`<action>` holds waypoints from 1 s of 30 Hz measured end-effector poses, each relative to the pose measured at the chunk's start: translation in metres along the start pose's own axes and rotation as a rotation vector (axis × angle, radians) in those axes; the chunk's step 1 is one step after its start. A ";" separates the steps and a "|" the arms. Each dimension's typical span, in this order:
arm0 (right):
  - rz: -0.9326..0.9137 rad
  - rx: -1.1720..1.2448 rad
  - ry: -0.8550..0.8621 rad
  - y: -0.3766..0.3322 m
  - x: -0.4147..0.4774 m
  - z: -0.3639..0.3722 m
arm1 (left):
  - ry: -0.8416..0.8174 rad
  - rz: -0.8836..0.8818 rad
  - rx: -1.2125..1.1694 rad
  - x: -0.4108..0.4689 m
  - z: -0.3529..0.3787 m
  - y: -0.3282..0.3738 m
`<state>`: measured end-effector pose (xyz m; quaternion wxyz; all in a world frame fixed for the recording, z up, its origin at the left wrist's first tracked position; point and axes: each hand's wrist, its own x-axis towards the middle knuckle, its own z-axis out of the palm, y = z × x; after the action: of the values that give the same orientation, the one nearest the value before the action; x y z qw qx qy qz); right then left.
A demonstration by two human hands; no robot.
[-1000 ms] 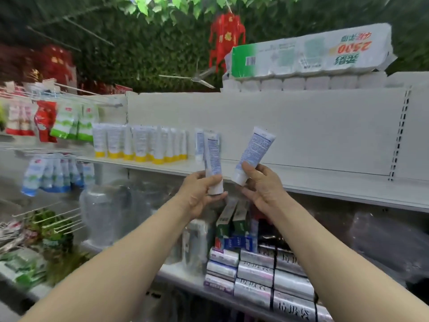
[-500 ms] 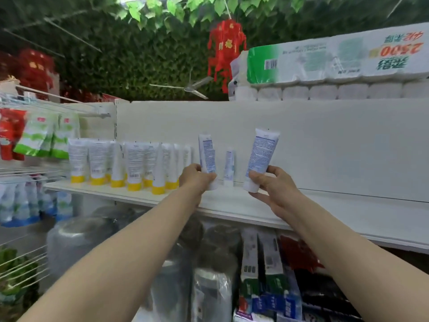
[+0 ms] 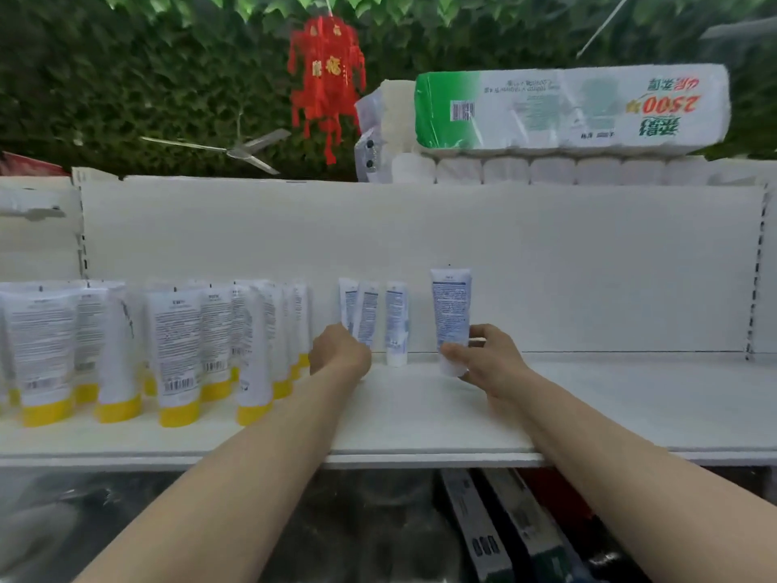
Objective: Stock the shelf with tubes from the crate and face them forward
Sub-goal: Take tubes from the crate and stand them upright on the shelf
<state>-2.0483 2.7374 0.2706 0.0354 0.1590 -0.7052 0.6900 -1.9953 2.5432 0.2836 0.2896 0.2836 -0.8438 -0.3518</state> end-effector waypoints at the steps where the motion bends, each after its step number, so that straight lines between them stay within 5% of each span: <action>1: -0.002 -0.036 0.031 -0.001 0.005 0.003 | -0.006 0.001 -0.004 0.003 0.001 -0.001; 9: 0.040 -0.178 0.145 -0.017 0.032 0.016 | -0.003 -0.039 -0.061 0.005 -0.001 -0.012; 30: -0.134 -0.442 -0.044 -0.004 0.026 0.049 | -0.077 -0.082 -0.106 0.002 -0.012 -0.012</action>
<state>-2.0631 2.6845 0.2787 0.0996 0.2089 -0.8278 0.5110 -1.9854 2.5293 0.2825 0.2567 0.2885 -0.8222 -0.4182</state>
